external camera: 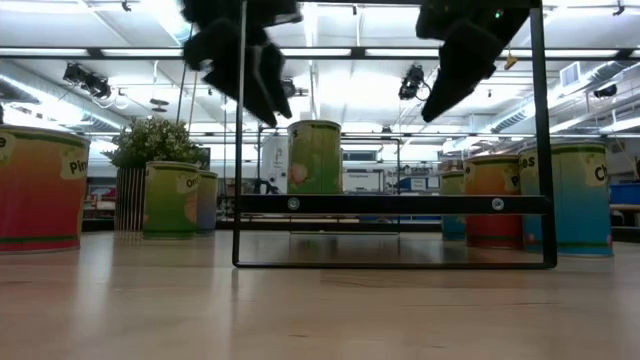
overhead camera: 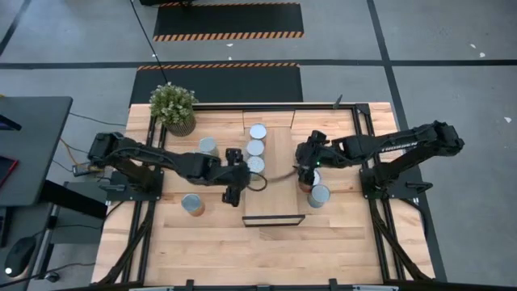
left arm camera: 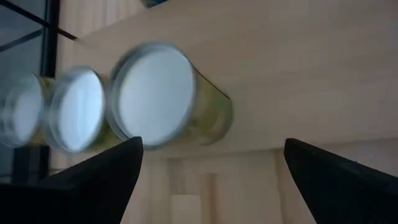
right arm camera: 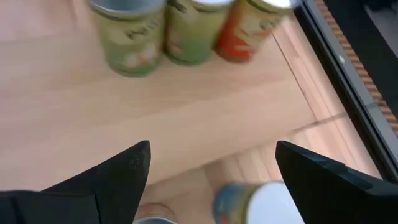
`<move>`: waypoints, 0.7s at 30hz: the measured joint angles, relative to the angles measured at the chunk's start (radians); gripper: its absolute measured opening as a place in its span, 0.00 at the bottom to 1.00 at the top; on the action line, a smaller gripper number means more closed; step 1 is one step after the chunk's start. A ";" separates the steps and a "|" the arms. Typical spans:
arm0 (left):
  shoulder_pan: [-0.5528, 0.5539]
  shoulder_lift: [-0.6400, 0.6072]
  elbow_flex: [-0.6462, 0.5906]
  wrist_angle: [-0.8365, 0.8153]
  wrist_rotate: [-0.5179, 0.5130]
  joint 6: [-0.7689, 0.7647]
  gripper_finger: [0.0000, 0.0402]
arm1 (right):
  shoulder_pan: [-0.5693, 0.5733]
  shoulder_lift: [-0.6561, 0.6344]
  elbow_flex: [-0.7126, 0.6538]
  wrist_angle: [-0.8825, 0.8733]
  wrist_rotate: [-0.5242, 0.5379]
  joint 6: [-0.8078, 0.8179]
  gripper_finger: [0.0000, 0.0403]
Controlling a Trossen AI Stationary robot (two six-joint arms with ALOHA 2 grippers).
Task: Pick and place cans onto a shelf
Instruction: Put the canned tomatoes on the shelf
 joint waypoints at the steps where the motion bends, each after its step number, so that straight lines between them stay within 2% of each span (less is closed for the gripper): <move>1: -0.002 -0.024 -0.033 0.023 0.001 -0.014 0.99 | -0.017 0.000 0.000 -0.014 -0.004 -0.005 0.88; 6: -0.003 -0.186 -0.196 0.189 0.003 -0.043 0.99 | -0.114 0.025 0.000 -0.033 -0.026 -0.066 0.90; 13: -0.002 -0.421 -0.401 0.442 0.008 -0.039 0.99 | -0.273 0.057 0.000 -0.058 -0.163 -0.071 0.96; 18: -0.002 -0.560 -0.539 0.622 -0.006 -0.015 0.99 | -0.332 0.087 0.000 -0.075 -0.191 -0.044 0.98; 21: -0.002 -0.621 -0.646 0.798 -0.005 0.017 0.99 | -0.354 0.122 -0.001 -0.093 -0.177 -0.003 0.98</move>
